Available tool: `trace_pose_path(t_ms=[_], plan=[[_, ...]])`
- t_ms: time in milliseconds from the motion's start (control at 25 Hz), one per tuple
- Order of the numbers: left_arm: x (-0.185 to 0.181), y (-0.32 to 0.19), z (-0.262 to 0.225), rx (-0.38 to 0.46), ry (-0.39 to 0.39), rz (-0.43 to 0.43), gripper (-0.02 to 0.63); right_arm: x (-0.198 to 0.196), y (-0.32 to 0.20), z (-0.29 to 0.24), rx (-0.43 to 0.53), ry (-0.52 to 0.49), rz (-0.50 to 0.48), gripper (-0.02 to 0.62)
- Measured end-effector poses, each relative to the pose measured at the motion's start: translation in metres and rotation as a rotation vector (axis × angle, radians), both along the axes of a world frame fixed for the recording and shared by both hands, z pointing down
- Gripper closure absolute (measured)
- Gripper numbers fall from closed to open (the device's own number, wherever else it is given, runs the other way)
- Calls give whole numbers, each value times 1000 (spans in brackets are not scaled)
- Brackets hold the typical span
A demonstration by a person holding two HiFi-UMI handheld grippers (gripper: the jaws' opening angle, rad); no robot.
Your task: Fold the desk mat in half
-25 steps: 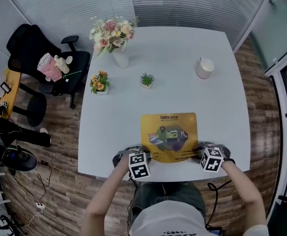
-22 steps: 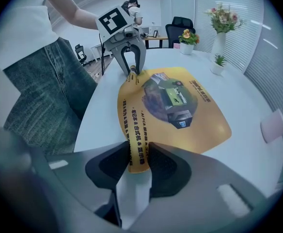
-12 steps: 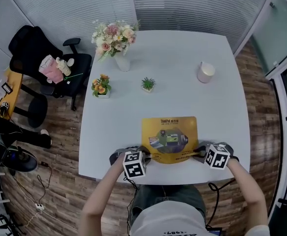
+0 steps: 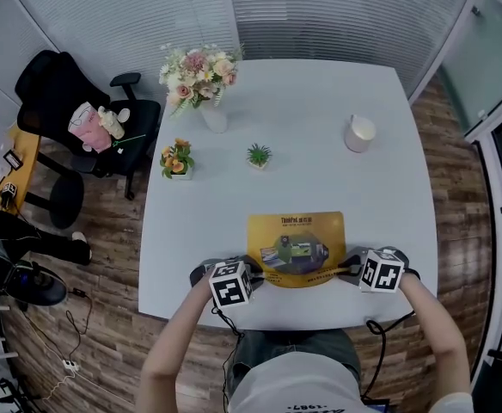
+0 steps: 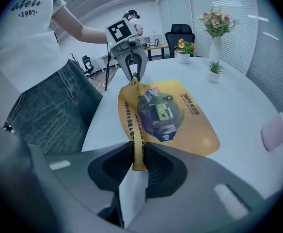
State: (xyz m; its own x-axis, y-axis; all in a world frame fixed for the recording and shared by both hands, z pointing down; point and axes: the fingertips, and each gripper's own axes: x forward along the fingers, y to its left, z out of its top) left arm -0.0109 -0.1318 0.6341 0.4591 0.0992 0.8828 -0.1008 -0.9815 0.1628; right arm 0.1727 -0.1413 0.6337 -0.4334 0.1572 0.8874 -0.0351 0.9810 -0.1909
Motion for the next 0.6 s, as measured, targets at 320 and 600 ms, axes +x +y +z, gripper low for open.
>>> trace_pose_path(t_ms=[320, 600], plan=[[-1, -19, -4, -35, 59, -53, 531, -3, -21, -1, -21, -44, 57, 502], [-3, -35, -1, -57, 83, -106, 534, -4, -36, 3, -27, -62, 106, 505]])
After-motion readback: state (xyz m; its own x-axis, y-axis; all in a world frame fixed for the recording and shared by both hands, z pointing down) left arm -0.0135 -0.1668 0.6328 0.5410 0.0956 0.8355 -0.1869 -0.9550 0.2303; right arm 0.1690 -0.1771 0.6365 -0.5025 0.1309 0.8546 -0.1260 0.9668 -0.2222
